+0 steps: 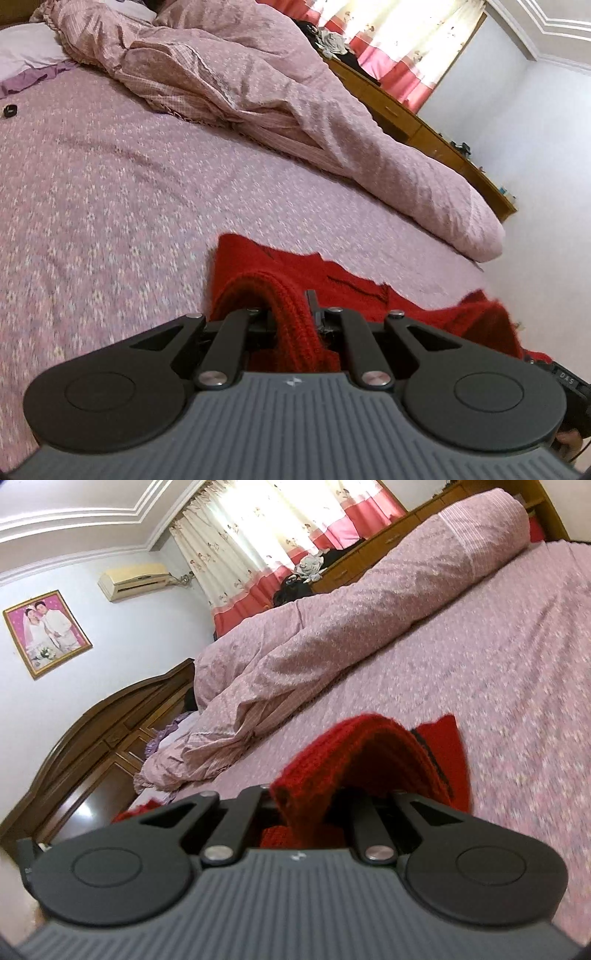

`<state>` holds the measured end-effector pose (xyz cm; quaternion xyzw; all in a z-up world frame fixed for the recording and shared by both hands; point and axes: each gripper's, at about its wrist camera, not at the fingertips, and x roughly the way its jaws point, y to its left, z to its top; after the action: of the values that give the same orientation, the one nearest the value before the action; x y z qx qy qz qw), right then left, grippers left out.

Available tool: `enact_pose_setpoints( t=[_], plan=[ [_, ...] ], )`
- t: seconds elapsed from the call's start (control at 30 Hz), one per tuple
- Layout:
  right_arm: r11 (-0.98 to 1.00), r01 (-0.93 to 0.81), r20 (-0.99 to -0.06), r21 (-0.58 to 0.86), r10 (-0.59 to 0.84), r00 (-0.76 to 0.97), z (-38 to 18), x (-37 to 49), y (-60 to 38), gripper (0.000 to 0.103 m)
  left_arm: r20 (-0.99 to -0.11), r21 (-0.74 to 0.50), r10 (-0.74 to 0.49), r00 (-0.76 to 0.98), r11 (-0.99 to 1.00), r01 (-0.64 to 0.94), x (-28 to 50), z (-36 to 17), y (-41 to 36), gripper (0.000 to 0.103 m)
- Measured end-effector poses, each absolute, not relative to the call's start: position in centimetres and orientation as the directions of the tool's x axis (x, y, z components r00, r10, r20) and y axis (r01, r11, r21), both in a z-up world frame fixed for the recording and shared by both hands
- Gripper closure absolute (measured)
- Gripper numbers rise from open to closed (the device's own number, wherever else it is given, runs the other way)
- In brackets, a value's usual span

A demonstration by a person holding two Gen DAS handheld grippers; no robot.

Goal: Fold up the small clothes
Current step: 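Lift the hem with both tools and fold it toward the collar, then open both tools to release the folded hem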

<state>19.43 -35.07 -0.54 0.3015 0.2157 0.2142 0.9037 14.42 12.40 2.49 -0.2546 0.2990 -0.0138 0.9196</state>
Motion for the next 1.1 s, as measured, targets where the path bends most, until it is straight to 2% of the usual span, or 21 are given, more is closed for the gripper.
enact_pose_setpoints(
  t=[0.2, 0.4, 0.53, 0.67, 0.73, 0.77, 0.8, 0.83, 0.87, 0.9, 0.93, 1.1],
  plan=[
    [0.754, -0.223, -0.293, 0.619, 0.484, 0.825, -1.8, 23.1, -34.8, 0.093, -0.583, -0.439, -0.154, 0.798, 0.886, -0.149, 18.7, 0.7, 12.9, 0.091],
    [0.791, -0.149, -0.384, 0.593, 0.441, 0.811, -4.7, 26.2, -34.3, 0.093, -0.645, -0.343, -0.114, 0.756, 0.927, -0.153, 22.0, -1.7, 12.0, 0.091],
    [0.799, -0.075, -0.454, 0.596, 0.412, 0.79, -7.2, 27.3, -34.3, 0.092, -0.669, -0.322, -0.112, 0.735, 0.935, -0.151, 22.7, -2.8, 12.1, 0.091],
    [0.812, -0.091, -0.446, 0.577, 0.406, 0.798, -7.7, 26.6, -34.1, 0.092, -0.674, -0.296, -0.125, 0.728, 0.949, -0.112, 22.3, -2.3, 12.0, 0.089],
    [0.837, -0.106, -0.461, 0.537, 0.396, 0.794, -7.2, 26.2, -33.7, 0.088, -0.673, -0.28, -0.133, 0.728, 0.956, -0.084, 21.7, -1.6, 11.9, 0.088],
    [0.849, -0.116, -0.467, 0.515, 0.391, 0.793, -6.9, 26.0, -33.5, 0.085, -0.671, -0.274, -0.136, 0.729, 0.959, -0.073, 21.3, -1.3, 11.8, 0.084],
    [0.862, -0.128, -0.47, 0.49, 0.385, 0.794, -6.5, 25.5, -33.3, 0.075, -0.668, -0.266, -0.136, 0.731, 0.962, -0.064, 20.9, -0.9, 11.8, 0.08],
    [0.87, -0.142, -0.47, 0.472, 0.384, 0.795, -6.2, 25.2, -33.2, 0.062, -0.666, -0.258, -0.132, 0.734, 0.964, -0.06, 20.3, -0.5, 11.8, 0.069],
    [0.877, -0.154, -0.467, 0.456, 0.383, 0.797, -5.9, 24.9, -33.2, 0.055, -0.663, -0.248, -0.123, 0.738, 0.967, -0.062, 19.9, -0.2, 11.7, 0.051],
    [0.881, -0.167, -0.461, 0.442, 0.383, 0.8, -5.6, 24.4, -33.1, 0.047, -0.66, -0.232, -0.107, 0.744, 0.97, -0.066, 19.3, 0.0, 11.7, 0.044],
    [0.887, -0.179, -0.455, 0.425, 0.38, 0.805, -5.3, 23.9, -33.2, 0.043, -0.653, -0.218, -0.094, 0.751, 0.974, -0.068, 18.8, 0.3, 11.7, 0.037],
    [0.908, -0.2, -0.458, 0.367, 0.364, 0.811, -4.5, 22.4, -33.7, 0.043, -0.628, -0.147, -0.067, 0.775, 0.989, -0.033, 16.9, 1.3, 11.6, 0.031]
  ],
)
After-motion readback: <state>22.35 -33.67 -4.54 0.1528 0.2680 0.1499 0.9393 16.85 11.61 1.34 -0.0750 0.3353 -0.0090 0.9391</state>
